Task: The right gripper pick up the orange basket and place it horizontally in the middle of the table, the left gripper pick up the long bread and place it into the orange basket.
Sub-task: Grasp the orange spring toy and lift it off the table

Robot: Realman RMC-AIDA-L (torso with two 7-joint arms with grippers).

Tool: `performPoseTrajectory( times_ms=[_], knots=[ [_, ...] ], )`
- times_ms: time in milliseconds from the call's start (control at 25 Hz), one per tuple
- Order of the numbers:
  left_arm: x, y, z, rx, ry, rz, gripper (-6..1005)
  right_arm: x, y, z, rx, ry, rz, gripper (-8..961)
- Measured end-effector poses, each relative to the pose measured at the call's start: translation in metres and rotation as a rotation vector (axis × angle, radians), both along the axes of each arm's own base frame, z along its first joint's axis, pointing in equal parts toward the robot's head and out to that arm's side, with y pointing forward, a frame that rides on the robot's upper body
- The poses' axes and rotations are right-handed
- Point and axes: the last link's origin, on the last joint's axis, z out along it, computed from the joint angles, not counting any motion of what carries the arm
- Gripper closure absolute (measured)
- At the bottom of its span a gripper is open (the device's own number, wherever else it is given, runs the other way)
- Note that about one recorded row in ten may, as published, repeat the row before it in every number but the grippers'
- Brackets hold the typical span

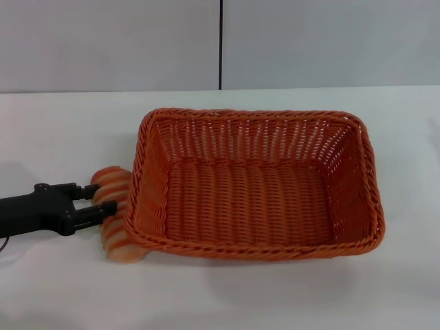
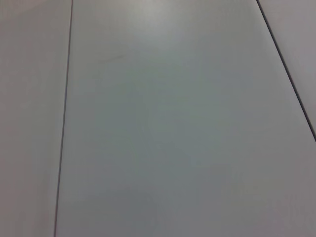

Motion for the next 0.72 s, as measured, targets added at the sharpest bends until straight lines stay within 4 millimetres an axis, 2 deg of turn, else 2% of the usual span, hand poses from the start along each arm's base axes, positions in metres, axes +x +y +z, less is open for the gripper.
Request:
performPoseTrajectory(
  times_ms=[400,520,560,720],
  knots=[
    [0.002,0.000,-0.002,-0.007,-0.026,0.017,520,0.003,0.001,0.000,0.000,0.006,-0.015,401],
    [0.004,0.002,0.008,0.008,-0.025,0.017,543,0.004,0.000,0.001,0.006,0.006,-0.021,401],
    [0.004,0.003,0.017,0.039,-0.023,0.013,551,0.004,0.000,0.001,0.007,0.006,-0.021,401],
    [0.005,0.005,0.027,0.075,-0.024,0.010,577,0.005,0.000,0.002,0.008,0.005,-0.023,401]
  ],
)
